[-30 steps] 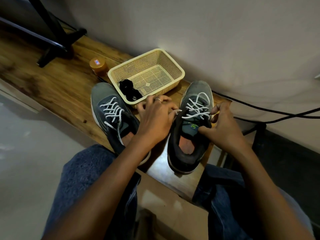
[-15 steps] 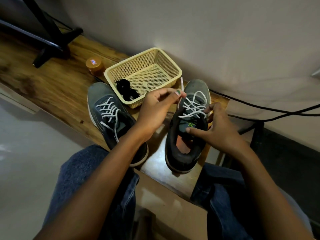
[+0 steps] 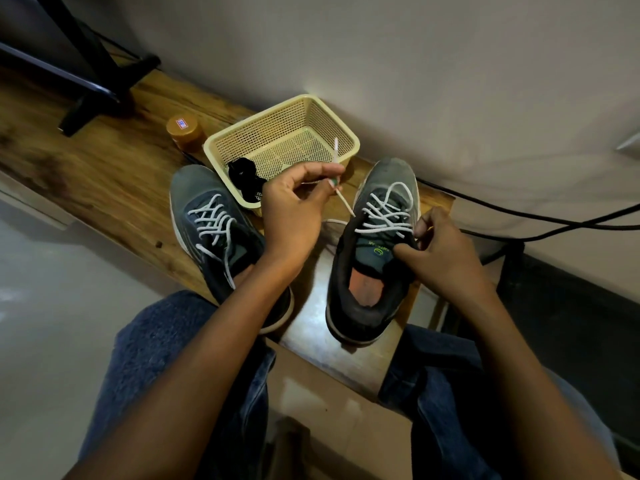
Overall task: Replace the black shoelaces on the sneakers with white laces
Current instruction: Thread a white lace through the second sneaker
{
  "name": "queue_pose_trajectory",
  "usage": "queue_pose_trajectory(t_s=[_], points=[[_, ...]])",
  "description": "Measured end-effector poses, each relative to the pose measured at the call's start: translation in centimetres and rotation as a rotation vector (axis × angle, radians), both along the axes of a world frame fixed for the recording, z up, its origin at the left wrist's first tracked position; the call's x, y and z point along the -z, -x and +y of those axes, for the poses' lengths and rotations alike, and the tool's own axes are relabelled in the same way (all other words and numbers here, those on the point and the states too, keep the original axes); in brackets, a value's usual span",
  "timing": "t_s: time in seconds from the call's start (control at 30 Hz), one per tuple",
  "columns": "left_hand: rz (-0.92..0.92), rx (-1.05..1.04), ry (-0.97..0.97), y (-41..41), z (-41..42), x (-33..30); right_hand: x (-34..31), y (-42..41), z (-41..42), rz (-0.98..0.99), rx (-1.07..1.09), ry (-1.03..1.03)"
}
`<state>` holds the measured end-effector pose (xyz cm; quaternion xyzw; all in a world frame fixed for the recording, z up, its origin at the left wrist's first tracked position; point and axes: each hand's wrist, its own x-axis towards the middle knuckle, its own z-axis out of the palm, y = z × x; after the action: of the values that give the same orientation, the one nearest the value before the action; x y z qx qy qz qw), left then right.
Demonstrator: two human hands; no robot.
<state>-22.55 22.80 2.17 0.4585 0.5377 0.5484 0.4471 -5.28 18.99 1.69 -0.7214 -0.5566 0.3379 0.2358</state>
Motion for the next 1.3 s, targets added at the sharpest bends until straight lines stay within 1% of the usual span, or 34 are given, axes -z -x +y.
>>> queue_pose_trajectory(t_s=[0.13,0.2,0.27,0.4,0.5,0.6,0.67,0.73,0.8,0.97,1.1,1.3], points=[[-0.069,-0.105,0.005,0.3,0.1,-0.4,-0.1,0.1,-0.1,-0.04,0.023,-0.007],[-0.061,-0.098,-0.019,0.2,0.0,-0.6,-0.2,0.3,0.0,-0.044,0.018,-0.015],[-0.053,-0.044,-0.051,0.1,-0.1,-0.6,-0.2,0.3,0.0,-0.02,0.007,-0.004],[-0.019,0.135,-0.057,-0.4,-0.7,-0.9,-0.2,0.0,0.0,0.097,0.023,0.038],[0.112,0.29,-0.077,-0.8,-1.1,-0.5,-0.6,-0.3,-0.1,0.199,0.072,0.085],[0.339,0.39,-0.087,-1.2,-1.6,0.5,-1.0,-1.0,-0.3,0.288,0.107,0.13],[0.567,0.383,-0.162,-1.4,-1.9,0.9,-1.2,-1.4,-0.3,0.339,0.125,0.162],[0.813,0.328,-0.239,-1.7,-2.3,0.6,-1.1,-1.7,-0.3,0.376,0.137,0.187],[0.926,0.285,-0.31,-1.9,-2.4,0.4,-1.3,-1.8,-0.4,0.432,0.142,0.206],[1.052,0.273,-0.388,-2.4,-2.8,0.7,-1.9,-1.8,-0.4,0.603,0.217,0.264],[1.051,0.284,-0.385,-2.7,-2.9,1.1,-1.6,-1.9,-0.3,0.694,0.307,0.295],[1.082,0.268,-0.355,-3.0,-2.9,1.3,-1.4,-2.3,-0.3,0.758,0.325,0.312]])
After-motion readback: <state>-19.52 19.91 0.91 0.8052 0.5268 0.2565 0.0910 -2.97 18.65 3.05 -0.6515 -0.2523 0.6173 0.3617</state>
